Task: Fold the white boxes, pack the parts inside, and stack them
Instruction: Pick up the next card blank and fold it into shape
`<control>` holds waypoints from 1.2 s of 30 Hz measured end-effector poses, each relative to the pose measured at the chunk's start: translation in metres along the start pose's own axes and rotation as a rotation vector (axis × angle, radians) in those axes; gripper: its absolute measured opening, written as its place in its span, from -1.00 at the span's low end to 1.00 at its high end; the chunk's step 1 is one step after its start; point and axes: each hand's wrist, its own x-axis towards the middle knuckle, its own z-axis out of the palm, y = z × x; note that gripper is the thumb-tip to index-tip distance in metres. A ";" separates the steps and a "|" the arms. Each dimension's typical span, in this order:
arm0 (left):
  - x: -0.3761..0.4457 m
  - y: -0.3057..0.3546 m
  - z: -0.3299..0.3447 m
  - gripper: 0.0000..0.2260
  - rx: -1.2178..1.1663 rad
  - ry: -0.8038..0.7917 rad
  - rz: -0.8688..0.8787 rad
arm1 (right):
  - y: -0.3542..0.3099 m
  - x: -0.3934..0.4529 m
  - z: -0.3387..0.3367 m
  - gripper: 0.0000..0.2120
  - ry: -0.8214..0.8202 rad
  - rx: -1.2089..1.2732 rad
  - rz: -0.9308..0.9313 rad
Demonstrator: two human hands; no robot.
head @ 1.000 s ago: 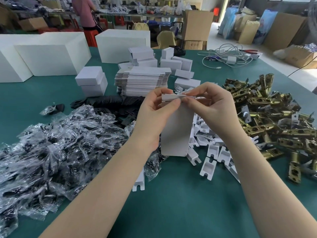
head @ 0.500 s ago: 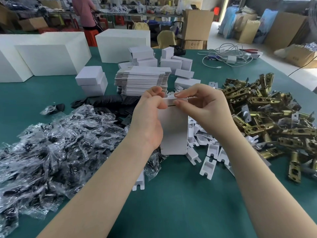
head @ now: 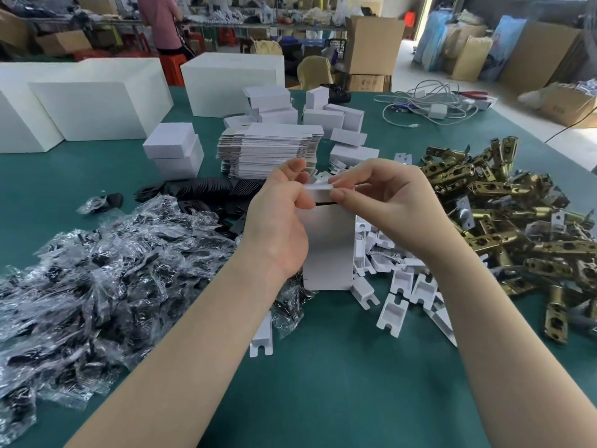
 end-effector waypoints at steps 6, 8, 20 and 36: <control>0.004 0.003 -0.004 -0.56 -0.042 0.018 -0.013 | 0.000 -0.003 -0.012 -0.69 -0.169 -0.028 0.031; 0.006 0.003 -0.005 -0.56 -0.050 0.003 -0.022 | 0.001 -0.003 -0.010 -0.71 -0.139 -0.067 0.012; 0.009 0.015 -0.026 -0.73 0.712 -0.392 0.539 | 0.002 -0.002 -0.015 -0.87 0.126 0.173 -0.004; 0.006 0.016 -0.027 -0.59 0.949 -0.545 0.630 | -0.008 -0.001 -0.001 -0.93 0.081 -0.007 -0.008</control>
